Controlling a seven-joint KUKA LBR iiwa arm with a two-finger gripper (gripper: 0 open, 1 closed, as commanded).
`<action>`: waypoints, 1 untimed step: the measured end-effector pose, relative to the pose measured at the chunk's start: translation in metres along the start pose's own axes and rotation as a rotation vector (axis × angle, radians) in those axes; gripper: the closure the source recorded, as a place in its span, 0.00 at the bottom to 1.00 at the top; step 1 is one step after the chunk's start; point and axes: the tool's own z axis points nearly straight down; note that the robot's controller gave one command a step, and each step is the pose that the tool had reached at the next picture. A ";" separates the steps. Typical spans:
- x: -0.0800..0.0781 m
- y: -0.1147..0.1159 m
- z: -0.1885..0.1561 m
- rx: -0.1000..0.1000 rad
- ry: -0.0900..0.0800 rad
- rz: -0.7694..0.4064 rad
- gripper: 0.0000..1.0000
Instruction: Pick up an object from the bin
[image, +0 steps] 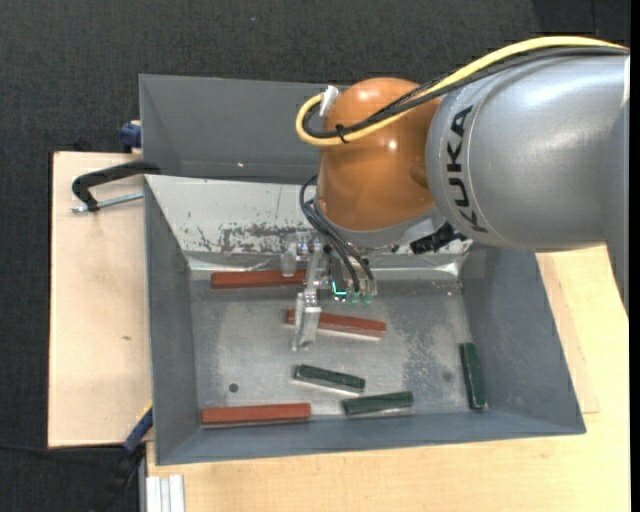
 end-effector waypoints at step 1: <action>-0.002 -0.001 -0.005 -0.001 -0.009 0.002 0.00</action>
Offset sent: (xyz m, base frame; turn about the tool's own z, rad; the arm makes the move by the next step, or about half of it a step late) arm 0.0391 -0.0622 -0.1366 -0.3245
